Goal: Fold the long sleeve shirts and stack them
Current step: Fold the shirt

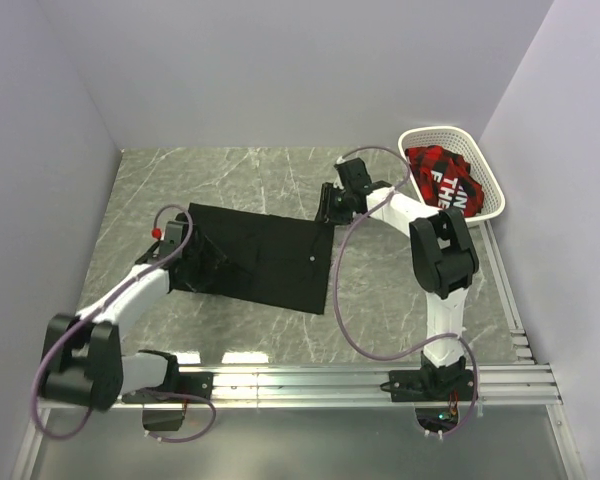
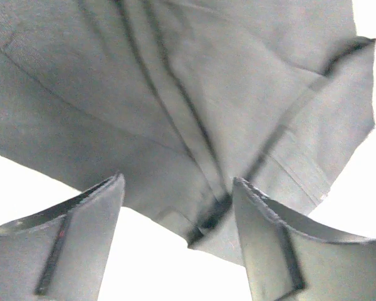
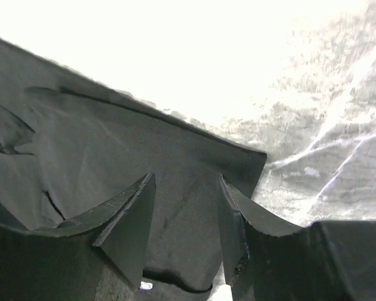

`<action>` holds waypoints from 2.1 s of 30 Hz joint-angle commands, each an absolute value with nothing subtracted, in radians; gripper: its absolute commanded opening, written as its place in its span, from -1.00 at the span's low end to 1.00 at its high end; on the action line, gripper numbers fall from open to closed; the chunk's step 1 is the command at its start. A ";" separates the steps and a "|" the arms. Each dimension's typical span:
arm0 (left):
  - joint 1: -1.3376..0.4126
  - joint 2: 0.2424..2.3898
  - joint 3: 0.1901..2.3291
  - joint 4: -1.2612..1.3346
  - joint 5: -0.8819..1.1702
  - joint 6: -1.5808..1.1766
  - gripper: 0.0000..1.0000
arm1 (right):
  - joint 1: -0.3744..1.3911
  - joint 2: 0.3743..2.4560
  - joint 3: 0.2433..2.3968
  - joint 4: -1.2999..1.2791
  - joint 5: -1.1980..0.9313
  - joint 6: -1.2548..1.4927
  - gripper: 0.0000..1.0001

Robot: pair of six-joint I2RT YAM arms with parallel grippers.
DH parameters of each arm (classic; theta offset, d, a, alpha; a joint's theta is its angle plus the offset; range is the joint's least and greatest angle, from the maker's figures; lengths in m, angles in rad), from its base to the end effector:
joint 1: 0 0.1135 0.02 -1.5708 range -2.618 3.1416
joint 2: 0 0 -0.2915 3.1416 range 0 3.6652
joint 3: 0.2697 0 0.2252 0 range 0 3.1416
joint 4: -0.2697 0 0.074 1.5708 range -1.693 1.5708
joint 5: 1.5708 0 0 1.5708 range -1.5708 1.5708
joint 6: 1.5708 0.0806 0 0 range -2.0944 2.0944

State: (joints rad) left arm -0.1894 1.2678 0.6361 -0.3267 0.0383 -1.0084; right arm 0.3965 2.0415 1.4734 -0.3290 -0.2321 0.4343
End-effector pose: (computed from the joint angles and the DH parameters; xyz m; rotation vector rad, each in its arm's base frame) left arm 0.2277 -0.0468 0.1855 -1.0250 2.4014 -0.5066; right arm 0.4195 0.1957 0.1880 -0.0557 2.5457 0.6309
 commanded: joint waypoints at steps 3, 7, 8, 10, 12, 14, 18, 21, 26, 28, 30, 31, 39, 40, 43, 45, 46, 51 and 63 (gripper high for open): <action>-0.224 1.108 0.724 -0.402 0.037 -0.911 0.57 | 0.397 1.861 1.376 -0.322 -0.232 0.400 0.08; -0.362 1.088 0.779 -0.356 0.003 -0.777 0.62 | 0.397 1.720 1.195 -0.241 -0.245 0.417 0.19; -0.388 1.107 0.793 -0.354 0.003 -0.755 0.67 | 0.397 1.673 1.128 -0.229 -0.248 0.434 0.24; -0.465 1.134 0.825 -0.356 -0.027 -0.701 0.72 | 0.397 1.625 1.066 -0.194 -0.261 0.465 0.28; -0.555 1.170 0.842 -0.347 -0.058 -0.664 0.75 | 0.397 1.560 0.987 -0.178 -0.270 0.485 0.32; -0.624 1.212 0.864 -0.327 -0.102 -0.615 0.74 | 0.390 1.508 0.922 -0.166 -0.275 0.517 0.32; -0.768 1.295 0.911 -0.316 -0.178 -0.577 0.68 | 0.388 1.470 0.855 -0.112 -0.333 0.567 0.31; -0.772 1.339 0.920 -0.307 -0.221 -0.588 0.64 | 0.390 1.502 0.828 -0.042 -0.405 0.623 0.28; -0.762 1.480 0.992 -0.339 -0.236 -0.633 0.61 | 0.417 1.612 0.833 0.052 -0.460 0.683 0.12; -0.756 1.525 1.008 -0.334 -0.224 -0.656 0.59 | 0.419 1.670 0.841 0.098 -0.491 0.705 0.06; -0.739 1.589 1.012 -0.334 -0.221 -0.682 0.58 | 0.417 1.704 0.859 0.112 -0.492 0.709 0.03; -0.730 1.612 1.031 -0.344 -0.222 -0.693 0.56 | 0.416 1.733 0.879 0.112 -0.488 0.704 0.00; -0.643 1.773 1.133 -0.338 -0.170 -0.719 0.50 | 0.380 1.893 1.057 0.011 -0.413 0.640 -0.08; -0.643 1.782 1.149 -0.341 -0.172 -0.715 0.50 | 0.376 1.907 1.096 0.008 -0.411 0.635 -0.09; -0.643 1.805 1.221 -0.379 -0.178 -0.701 0.55 | 0.354 1.927 1.155 -0.026 -0.414 0.629 -0.09; -0.647 1.784 1.244 -0.390 -0.192 -0.680 0.59 | 0.341 1.907 1.164 -0.044 -0.420 0.620 -0.08; -0.652 1.749 1.243 -0.393 -0.202 -0.669 0.64 | 0.339 1.866 1.161 -0.055 -0.411 0.609 -0.07; -0.742 1.657 1.224 -0.420 -0.322 -0.569 0.73 | 0.286 1.695 1.103 -0.118 -0.330 0.568 0.05; -0.994 1.767 1.319 -0.409 -0.403 -0.446 0.80 | 0.068 1.298 0.930 -0.265 -0.337 0.577 1.00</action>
